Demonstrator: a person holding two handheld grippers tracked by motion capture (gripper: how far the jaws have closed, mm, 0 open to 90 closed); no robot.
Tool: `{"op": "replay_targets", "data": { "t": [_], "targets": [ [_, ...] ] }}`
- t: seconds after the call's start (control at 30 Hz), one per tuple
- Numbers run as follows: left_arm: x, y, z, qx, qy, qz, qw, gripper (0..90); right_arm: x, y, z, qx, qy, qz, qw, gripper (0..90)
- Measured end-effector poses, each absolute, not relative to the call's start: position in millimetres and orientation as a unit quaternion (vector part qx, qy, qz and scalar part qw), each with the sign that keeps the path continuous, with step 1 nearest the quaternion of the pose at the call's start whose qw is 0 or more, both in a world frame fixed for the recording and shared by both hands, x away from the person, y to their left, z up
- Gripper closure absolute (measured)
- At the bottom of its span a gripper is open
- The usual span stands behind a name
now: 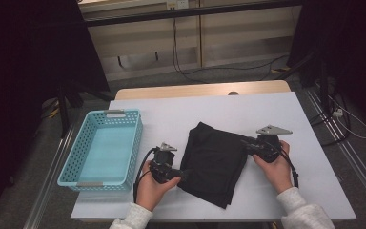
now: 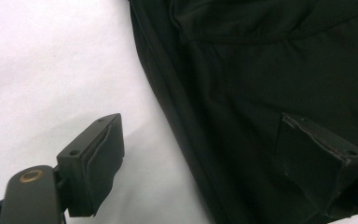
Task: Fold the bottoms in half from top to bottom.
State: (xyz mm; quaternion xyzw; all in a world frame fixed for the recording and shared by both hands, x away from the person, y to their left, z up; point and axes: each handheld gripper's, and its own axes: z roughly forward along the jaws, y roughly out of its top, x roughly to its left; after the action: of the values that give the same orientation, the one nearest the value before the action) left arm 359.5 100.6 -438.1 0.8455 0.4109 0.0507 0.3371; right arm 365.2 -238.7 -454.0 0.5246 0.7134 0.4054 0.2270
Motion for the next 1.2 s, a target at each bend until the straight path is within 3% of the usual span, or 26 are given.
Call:
{"op": "replay_targets", "data": {
  "t": [0.03, 0.23, 0.37, 0.5, 0.67, 0.77, 0.9, 1.2],
  "targets": [
    [359, 101, -438, 0.845, 0.413, 0.050, 0.336, 16.1, 366, -239, -453, 0.522, 0.715, 0.404, 0.232, 57.2],
    [357, 103, -440, 0.846, 0.414, 0.045, 0.334, 19.5, 371, -239, -450, 0.522, 0.713, 0.404, 0.235, 42.4],
    [354, 99, -443, 0.850, 0.408, 0.041, 0.330, 25.2, 372, -241, -447, 0.522, 0.705, 0.417, 0.237, 37.7],
    [351, 95, -446, 0.857, 0.402, 0.037, 0.321, 31.3, 373, -242, -447, 0.516, 0.707, 0.419, 0.242, 34.8],
    [349, 91, -445, 0.863, 0.392, 0.044, 0.316, 46.9, 372, -243, -447, 0.521, 0.706, 0.416, 0.238, 32.4],
    [348, 89, -445, 0.862, 0.389, 0.016, 0.326, 61.5, 370, -242, -446, 0.521, 0.705, 0.416, 0.243, 32.4],
    [349, 88, -446, 0.858, 0.392, -0.006, 0.330, 72.7, 369, -241, -444, 0.511, 0.708, 0.421, 0.247, 31.3],
    [354, 85, -443, 0.855, 0.413, -0.027, 0.312, 78.5, 369, -245, -445, 0.516, 0.706, 0.418, 0.246, 29.5]
  ]
}}
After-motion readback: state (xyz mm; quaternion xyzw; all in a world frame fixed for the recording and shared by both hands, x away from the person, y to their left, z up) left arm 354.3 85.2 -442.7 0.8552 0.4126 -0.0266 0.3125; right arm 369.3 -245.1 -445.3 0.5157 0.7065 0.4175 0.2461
